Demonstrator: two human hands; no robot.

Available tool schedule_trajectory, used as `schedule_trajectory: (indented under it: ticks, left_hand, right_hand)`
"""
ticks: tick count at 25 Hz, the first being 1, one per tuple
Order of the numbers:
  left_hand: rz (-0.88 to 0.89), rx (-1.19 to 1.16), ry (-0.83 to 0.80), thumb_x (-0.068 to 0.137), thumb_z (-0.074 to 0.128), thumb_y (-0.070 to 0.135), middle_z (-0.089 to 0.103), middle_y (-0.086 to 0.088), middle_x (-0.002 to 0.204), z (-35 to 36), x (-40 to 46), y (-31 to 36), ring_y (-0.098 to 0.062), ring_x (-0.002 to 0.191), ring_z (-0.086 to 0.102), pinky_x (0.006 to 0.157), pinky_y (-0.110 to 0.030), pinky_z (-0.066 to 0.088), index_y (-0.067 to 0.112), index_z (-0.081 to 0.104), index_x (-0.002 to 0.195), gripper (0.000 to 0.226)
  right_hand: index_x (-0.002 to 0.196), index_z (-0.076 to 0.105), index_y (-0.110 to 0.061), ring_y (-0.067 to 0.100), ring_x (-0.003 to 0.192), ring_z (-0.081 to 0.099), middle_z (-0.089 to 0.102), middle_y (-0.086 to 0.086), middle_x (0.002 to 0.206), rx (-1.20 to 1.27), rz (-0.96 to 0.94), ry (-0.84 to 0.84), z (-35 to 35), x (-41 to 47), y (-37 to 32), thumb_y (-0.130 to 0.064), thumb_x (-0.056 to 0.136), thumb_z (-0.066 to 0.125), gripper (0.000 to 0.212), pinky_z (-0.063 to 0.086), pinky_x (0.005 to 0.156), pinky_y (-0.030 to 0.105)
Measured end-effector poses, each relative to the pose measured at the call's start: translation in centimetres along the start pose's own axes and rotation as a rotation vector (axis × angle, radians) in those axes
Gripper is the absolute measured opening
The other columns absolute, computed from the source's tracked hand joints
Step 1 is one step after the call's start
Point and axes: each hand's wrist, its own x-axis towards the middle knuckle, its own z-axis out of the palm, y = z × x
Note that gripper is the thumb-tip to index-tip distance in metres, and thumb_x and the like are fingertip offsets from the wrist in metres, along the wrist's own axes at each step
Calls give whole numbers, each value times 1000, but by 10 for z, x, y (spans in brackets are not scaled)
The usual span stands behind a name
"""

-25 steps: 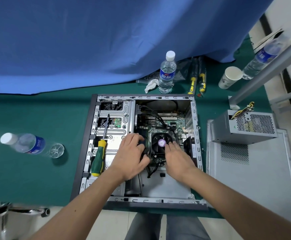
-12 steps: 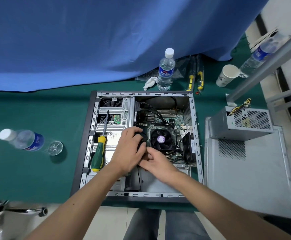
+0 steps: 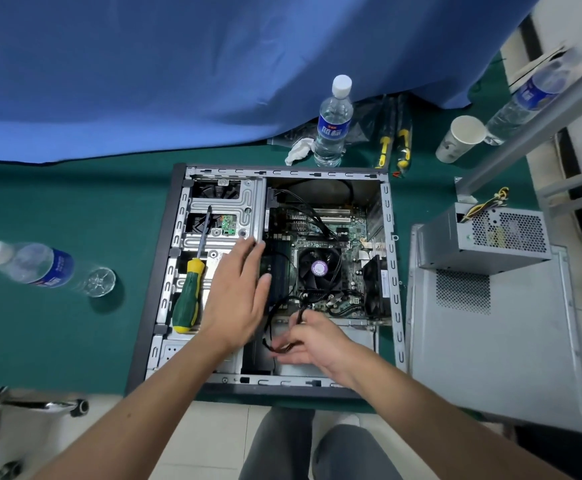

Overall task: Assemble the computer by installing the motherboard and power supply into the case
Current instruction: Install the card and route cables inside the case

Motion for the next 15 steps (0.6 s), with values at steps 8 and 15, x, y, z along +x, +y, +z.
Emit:
schedule_trajectory:
  ticks: [8,15]
  left_hand:
    - [-27,257,-68,93,32,41,40,-11,143,6,7,-5,-27,131,35,109,-46,29,11,34,149,64]
    - [-43,279,-40,92,31,43,35,-13,143,14,5,4,-29,135,30,111,-47,25,10,33,150,67]
  right_hand:
    - [95,54,-11,19,90,54,52,4,103,-1039,-527,621,-44,7,-33,-7,96,55,4,52,81,36]
    - [129,48,-1,31,121,49,51,15,131,-1324,-431,571,-58,47,-73,10,87,56,44,39,105,37]
